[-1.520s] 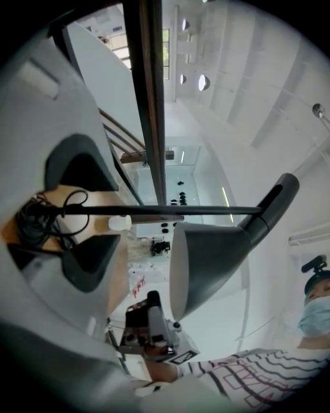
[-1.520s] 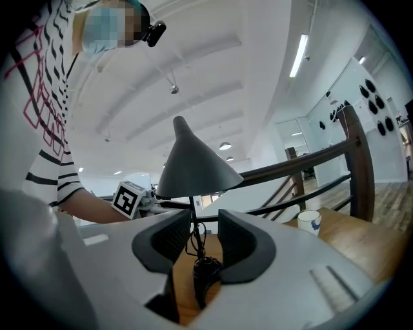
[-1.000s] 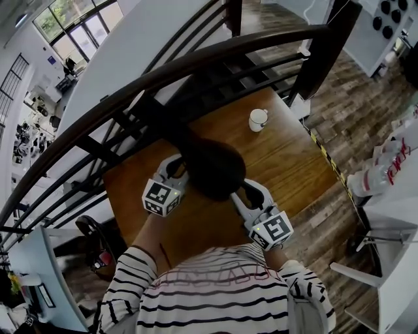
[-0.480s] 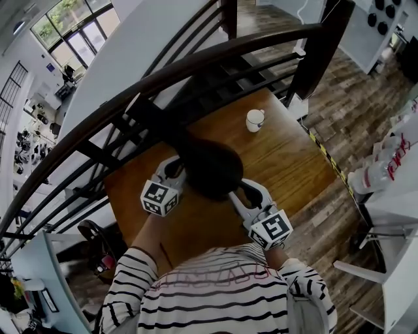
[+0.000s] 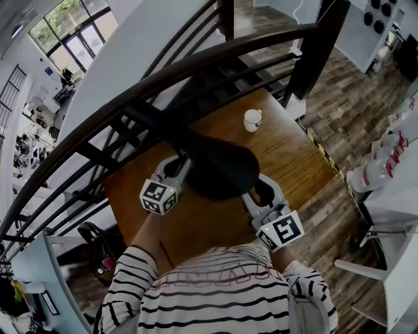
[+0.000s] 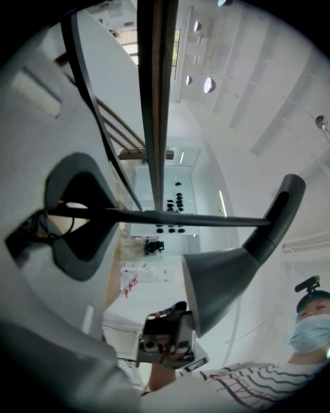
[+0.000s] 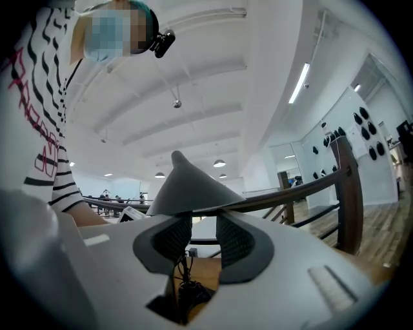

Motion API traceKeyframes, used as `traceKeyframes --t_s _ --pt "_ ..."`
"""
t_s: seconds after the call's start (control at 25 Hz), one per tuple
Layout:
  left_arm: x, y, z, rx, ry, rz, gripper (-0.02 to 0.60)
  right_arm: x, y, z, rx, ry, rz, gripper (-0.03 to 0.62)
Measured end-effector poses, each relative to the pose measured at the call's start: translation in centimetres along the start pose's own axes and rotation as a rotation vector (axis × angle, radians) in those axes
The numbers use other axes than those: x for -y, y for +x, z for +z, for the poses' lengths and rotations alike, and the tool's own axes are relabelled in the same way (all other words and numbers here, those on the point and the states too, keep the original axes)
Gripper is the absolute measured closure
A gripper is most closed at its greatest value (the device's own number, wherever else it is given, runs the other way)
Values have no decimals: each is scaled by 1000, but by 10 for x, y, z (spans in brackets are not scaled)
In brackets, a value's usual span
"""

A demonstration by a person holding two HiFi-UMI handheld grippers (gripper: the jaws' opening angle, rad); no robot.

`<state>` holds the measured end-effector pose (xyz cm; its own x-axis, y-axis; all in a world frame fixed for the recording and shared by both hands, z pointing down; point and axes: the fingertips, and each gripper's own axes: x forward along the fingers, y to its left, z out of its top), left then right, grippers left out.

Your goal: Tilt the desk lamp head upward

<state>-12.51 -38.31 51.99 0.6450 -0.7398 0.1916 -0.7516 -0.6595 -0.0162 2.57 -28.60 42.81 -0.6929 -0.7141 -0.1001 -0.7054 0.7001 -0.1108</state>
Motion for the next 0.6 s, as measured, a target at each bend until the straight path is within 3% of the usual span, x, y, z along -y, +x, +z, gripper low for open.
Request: traceKeyframes --t_s 0.6 --pt "0 -9 -2 26 -72 6 525 11 -26 94 101 -70 -72 479"
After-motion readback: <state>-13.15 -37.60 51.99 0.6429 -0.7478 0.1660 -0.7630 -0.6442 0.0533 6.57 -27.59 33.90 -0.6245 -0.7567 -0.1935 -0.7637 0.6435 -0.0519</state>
